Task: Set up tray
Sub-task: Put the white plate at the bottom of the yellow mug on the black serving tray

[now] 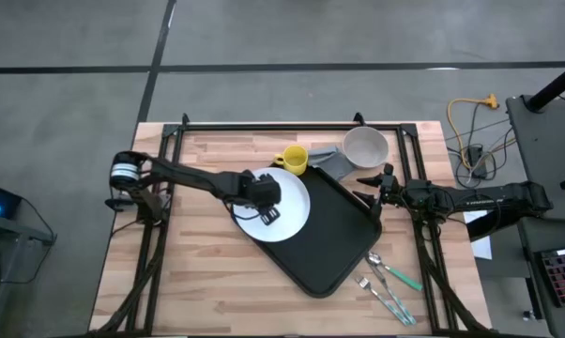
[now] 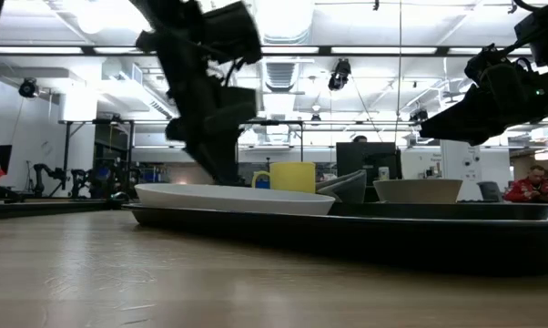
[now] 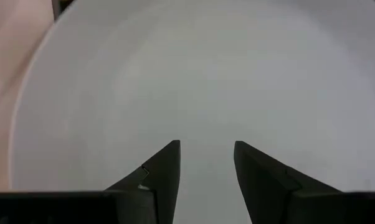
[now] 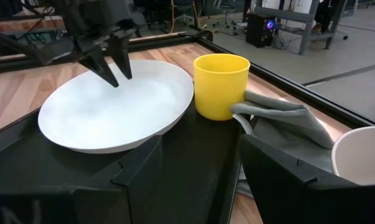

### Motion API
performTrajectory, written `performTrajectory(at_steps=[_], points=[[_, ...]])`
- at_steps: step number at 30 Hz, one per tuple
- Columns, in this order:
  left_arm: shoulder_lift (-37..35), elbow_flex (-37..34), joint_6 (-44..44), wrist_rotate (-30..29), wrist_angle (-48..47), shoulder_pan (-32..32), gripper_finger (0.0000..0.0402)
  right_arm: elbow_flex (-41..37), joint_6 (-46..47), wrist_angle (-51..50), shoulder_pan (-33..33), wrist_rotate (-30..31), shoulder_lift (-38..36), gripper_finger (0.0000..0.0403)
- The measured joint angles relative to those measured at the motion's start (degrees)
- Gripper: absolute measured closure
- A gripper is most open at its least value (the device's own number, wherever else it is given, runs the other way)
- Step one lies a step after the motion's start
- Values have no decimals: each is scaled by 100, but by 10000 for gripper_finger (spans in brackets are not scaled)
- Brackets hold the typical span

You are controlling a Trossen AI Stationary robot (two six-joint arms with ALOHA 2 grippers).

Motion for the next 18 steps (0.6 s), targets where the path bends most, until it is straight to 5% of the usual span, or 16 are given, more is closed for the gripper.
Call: performTrajectory(at_steps=[6, 18], points=[[-218, -552, -161, 54, 222, 96, 266, -1, 0, 0, -1, 3, 0, 195], [38, -535, -314, 27, 243, 166, 266, -1, -1, 0, -2, 3, 1, 195]])
